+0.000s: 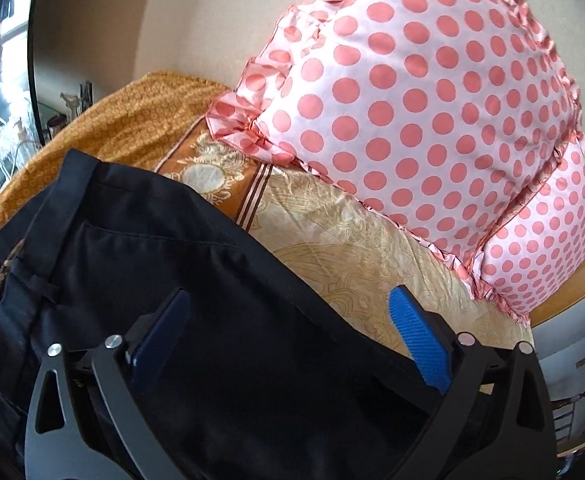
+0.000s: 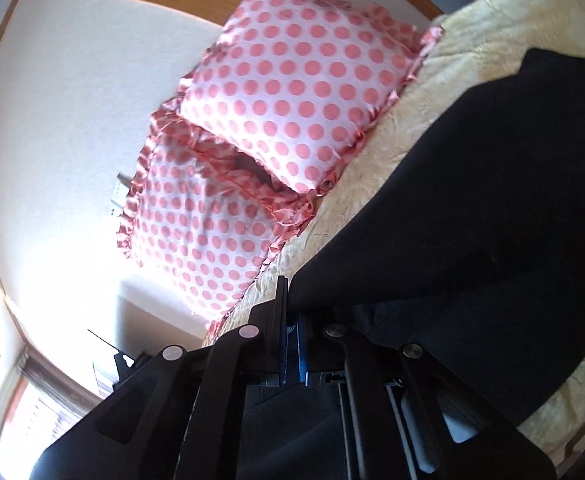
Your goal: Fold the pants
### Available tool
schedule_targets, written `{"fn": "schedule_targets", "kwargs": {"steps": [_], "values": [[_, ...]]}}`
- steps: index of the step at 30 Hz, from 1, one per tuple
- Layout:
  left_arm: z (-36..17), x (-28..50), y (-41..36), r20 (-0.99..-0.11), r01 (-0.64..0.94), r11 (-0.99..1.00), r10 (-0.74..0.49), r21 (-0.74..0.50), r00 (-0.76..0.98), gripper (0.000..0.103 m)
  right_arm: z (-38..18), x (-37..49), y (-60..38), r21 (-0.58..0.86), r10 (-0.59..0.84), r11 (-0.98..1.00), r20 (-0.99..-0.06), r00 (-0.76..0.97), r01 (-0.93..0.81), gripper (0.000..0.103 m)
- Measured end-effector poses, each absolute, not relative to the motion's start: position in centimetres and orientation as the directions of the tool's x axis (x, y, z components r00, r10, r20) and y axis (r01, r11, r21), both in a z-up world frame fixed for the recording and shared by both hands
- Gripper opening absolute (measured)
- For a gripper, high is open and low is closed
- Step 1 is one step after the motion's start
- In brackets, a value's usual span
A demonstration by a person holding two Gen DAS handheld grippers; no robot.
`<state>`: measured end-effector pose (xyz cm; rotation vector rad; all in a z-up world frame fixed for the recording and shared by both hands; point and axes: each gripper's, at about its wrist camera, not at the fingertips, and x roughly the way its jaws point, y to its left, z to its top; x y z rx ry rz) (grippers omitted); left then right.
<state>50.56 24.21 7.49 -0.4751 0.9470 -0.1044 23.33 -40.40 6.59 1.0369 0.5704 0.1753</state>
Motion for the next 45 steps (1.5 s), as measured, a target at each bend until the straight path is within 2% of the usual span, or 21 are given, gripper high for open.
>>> {"fn": "schedule_targets", "kwargs": {"steps": [2,4,6,8,10,13,19,25,30,33,36,40,45], "values": [[6.3,52.1,24.2,-0.782,-0.146,0.867,-0.343,-0.477,0.52,0.084,6.8,23.5,-40.2,0.839,0.393,0.531,-0.365,0.844,0.115,0.004],[4.9,53.5,24.1,-0.821,-0.195,0.858,-0.354,-0.476,0.448,0.071,6.7,23.9,-40.2,0.84,0.395,0.531,-0.361,0.845,0.111,0.004],[3.4,54.7,23.9,-0.838,-0.234,0.846,-0.362,-0.48,0.408,0.064,6.7,24.0,-40.3,0.841,0.401,0.53,-0.358,0.843,0.105,0.004],[2.3,55.5,24.1,-0.837,-0.271,0.823,-0.377,-0.499,0.396,0.05,6.7,23.7,-40.4,0.84,0.407,0.533,-0.357,0.841,0.099,0.004],[1.7,56.0,24.4,-0.834,-0.302,0.808,-0.372,-0.507,0.407,0.026,6.8,23.3,-40.4,0.832,0.409,0.548,-0.361,0.838,0.091,0.004],[1.4,55.9,25.0,-0.833,-0.33,0.794,-0.362,-0.511,0.418,0.011,6.7,23.5,-40.3,0.835,0.417,0.544,-0.357,0.836,0.085,0.004],[5.6,50.6,25.8,-0.748,-0.256,0.787,-0.351,-0.562,0.563,0.008,7.4,23.6,-41.4,0.834,0.412,0.549,-0.333,0.848,0.061,0.004],[11.9,36.6,26.2,-0.578,-0.123,0.793,-0.318,-0.597,0.751,0.008,9.2,22.5,-43.6,0.827,0.396,0.562,-0.291,0.871,0.021,0.004],[11.0,23.7,25.0,-0.505,-0.121,0.815,-0.227,-0.567,0.833,0.009,9.9,21.1,-44.7,0.809,0.399,0.587,-0.298,0.867,0.007,0.004],[8.2,19.3,25.4,-0.508,-0.177,0.789,-0.19,-0.589,0.84,0.01,9.3,20.8,-44.4,0.804,0.423,0.594,-0.325,0.846,0.012,0.004],[4.7,17.8,26.0,-0.542,-0.232,0.75,-0.195,-0.619,0.817,0.009,8.7,20.5,-43.9,0.8,0.446,0.599,-0.354,0.822,0.02,0.004],[2.4,15.7,25.9,-0.538,-0.271,0.743,-0.141,-0.612,0.831,0.009,8.5,18.8,-44.1,0.786,0.437,0.617,-0.38,0.815,0.036,0.004],[0.1,16.1,24.6,-0.585,-0.313,0.793,-0.067,-0.523,0.808,0.013,6.8,17.7,-44.2,0.728,0.426,0.675,-0.516,0.743,0.119,0.005]]}}
